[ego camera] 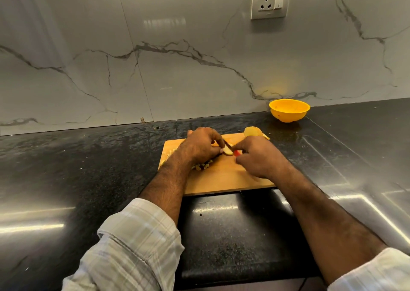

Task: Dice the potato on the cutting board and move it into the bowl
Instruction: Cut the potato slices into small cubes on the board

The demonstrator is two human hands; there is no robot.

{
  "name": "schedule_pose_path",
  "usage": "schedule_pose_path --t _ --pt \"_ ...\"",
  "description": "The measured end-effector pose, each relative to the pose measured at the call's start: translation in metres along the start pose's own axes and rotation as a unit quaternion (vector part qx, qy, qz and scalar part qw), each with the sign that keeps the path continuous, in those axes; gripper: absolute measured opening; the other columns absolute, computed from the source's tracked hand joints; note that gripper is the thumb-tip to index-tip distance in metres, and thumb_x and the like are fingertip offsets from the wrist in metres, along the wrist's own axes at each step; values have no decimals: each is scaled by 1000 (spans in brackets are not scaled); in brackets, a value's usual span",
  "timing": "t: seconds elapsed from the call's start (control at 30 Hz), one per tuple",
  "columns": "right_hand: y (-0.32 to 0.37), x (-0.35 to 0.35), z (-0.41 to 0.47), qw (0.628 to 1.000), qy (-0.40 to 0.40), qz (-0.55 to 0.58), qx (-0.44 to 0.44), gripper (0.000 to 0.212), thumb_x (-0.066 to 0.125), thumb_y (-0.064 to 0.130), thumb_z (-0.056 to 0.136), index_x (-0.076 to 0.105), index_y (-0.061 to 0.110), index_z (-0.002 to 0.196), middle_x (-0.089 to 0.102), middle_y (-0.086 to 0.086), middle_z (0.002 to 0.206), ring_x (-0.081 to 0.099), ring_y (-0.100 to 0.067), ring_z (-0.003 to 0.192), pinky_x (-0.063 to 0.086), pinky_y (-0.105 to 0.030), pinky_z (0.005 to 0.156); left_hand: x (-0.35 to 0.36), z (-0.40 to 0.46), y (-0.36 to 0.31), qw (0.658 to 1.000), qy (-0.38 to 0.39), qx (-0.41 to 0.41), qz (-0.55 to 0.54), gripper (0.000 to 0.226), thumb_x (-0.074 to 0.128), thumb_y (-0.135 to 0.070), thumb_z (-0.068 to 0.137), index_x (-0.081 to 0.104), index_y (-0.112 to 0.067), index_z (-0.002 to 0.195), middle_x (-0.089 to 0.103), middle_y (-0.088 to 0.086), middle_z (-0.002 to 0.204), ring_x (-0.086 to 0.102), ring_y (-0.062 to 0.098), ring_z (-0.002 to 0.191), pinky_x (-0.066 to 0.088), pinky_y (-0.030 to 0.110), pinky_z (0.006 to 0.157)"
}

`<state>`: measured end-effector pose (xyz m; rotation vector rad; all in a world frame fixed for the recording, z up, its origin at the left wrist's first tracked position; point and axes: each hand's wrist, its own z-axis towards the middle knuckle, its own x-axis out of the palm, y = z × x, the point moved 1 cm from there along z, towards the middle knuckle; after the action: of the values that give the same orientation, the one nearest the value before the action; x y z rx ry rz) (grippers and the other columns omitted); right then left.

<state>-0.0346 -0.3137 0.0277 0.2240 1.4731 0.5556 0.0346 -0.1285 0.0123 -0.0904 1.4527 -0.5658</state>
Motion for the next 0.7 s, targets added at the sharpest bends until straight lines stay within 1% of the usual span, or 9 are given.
schedule_pose_path --t 0.07,0.13,0.2,0.3,0.37,0.47,0.57,0.63,0.7 --pt "-2 -4 1 998 -56 11 -3 41 68 21 94 71 20 134 72 0 116 64 -15 96 55 -31 77 1 0 -1 1000 5 8 -3 25 79 -32 92 69 -38 114 66 -14 125 58 11 121 26 60 118" --pt "-3 -5 1 998 -59 -22 17 41 66 24 94 69 22 135 72 -1 119 63 -15 98 59 -36 81 3 1 -2 999 35 23 -14 39 76 -23 94 59 -38 126 63 -12 134 57 12 128 29 58 119" --pt "-4 -5 2 997 -43 -50 43 41 66 27 95 68 23 136 70 0 126 60 -16 101 57 -35 81 5 3 -4 997 67 40 -19 44 71 -17 96 53 -40 129 62 -12 139 54 14 133 31 56 120" --pt "-4 -4 4 996 -21 -67 63 41 65 29 93 69 25 134 69 2 127 62 -17 105 57 -36 83 2 3 -8 994 87 51 34 44 69 -21 99 52 -42 132 61 -16 138 52 12 133 23 55 119" --pt "-3 -3 5 995 -8 -69 74 42 66 30 94 67 25 136 69 1 128 62 -18 107 57 -36 84 -2 2 -11 992 81 52 79 38 69 -31 99 55 -44 131 61 -16 133 49 12 131 21 55 115" --pt "-2 -1 5 994 9 -77 82 42 66 31 96 65 25 137 68 -1 127 61 -18 105 57 -36 86 -3 1 -10 988 50 49 140 28 67 -50 98 63 -43 124 62 -13 124 48 14 128 22 57 114" --pt "-1 1 5 994 15 -84 74 43 66 32 96 64 25 139 67 -1 129 59 -17 104 56 -35 88 -3 1 -9 986 29 35 161 33 65 -60 96 67 -39 122 63 -13 120 50 14 126 25 58 114" --pt "0 2 6 994 16 -84 73 44 66 32 95 64 26 139 67 0 129 57 -16 101 56 -35 87 -2 1 -10 987 26 35 157 34 65 -58 96 69 -36 122 62 -11 125 51 15 127 30 58 115" --pt "0 2 5 994 5 -78 71 44 66 31 95 65 25 138 68 0 128 56 -15 98 56 -33 85 1 2 -10 992 31 41 114 31 69 -52 96 72 -34 121 61 -10 126 53 15 123 40 54 112"
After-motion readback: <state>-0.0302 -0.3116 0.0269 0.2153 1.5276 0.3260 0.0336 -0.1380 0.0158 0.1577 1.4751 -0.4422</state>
